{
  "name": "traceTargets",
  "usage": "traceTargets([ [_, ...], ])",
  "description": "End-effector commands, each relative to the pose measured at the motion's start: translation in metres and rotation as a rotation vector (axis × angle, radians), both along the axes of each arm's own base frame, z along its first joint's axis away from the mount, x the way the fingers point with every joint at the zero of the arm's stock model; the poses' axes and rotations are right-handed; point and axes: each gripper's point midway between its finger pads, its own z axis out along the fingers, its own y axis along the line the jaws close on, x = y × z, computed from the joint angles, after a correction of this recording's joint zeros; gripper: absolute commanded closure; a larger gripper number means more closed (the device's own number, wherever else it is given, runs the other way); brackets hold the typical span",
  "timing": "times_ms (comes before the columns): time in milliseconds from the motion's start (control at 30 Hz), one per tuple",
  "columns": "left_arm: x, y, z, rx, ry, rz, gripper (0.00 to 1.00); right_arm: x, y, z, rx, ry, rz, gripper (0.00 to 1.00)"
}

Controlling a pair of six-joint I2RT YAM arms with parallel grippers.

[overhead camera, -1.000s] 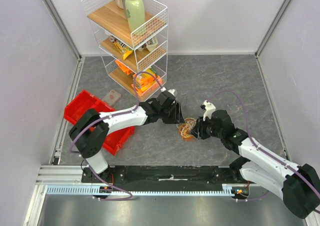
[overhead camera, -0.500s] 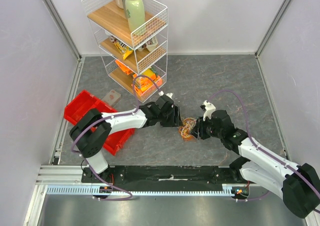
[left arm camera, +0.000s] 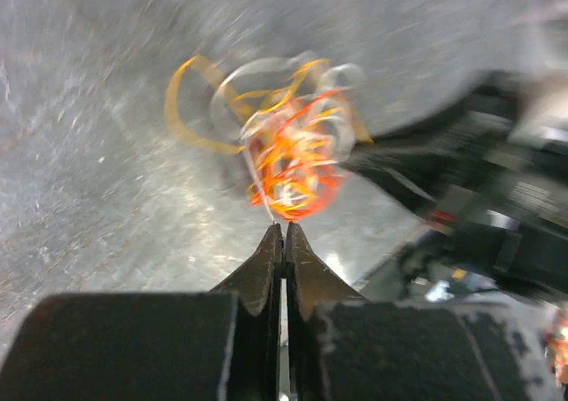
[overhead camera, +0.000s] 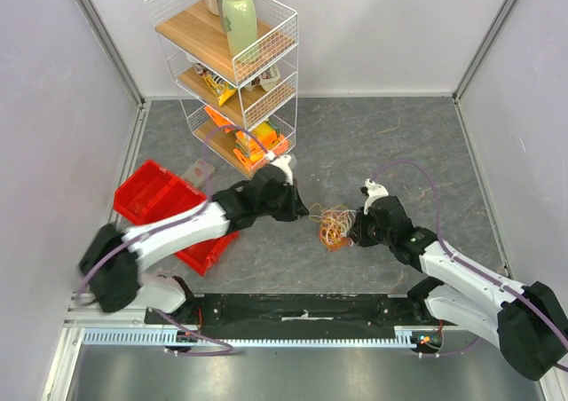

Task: Untangle the cables

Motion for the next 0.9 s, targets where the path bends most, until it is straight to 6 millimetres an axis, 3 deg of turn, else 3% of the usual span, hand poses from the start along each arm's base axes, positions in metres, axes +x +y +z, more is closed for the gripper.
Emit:
traceTargets([
  [0,-0.012,0.026,0.129,-0.198,-0.308,-0.047,0.98,0.022,-0.031,0.002,-0.109,-0.045,-0.208,0.90],
  [67,-0.026,0.045,0.162,-0.257,-0.389,-0.045,0.98,0.028,-0.041,0.005,-0.114,-0.051,-0.302,0.93],
  [167,-0.041,0.082,0.204,-0.321,-0.509,0.014,0.98,0.035,-0.056,0.012,-0.127,-0.080,-0.418,0.91],
  [267,-0.054,0.113,0.236,-0.364,-0.595,0.062,0.98,0.040,-0.071,0.019,-0.175,-0.114,-0.488,0.90],
  [400,-0.065,0.131,0.257,-0.381,-0.629,0.080,0.98,0.046,-0.076,0.027,-0.233,-0.140,-0.475,0.89],
  [567,-0.066,0.163,0.289,-0.393,-0.700,0.191,0.98,0.054,-0.104,0.043,-0.387,-0.174,-0.574,0.93],
  [700,-0.062,0.185,0.300,-0.321,-0.769,0.244,0.98,0.061,-0.099,0.054,-0.415,-0.151,-0.553,0.86],
  [867,-0.069,0.178,0.303,-0.347,-0.725,0.209,0.98,0.062,-0.053,0.079,-0.353,-0.162,-0.261,0.56],
])
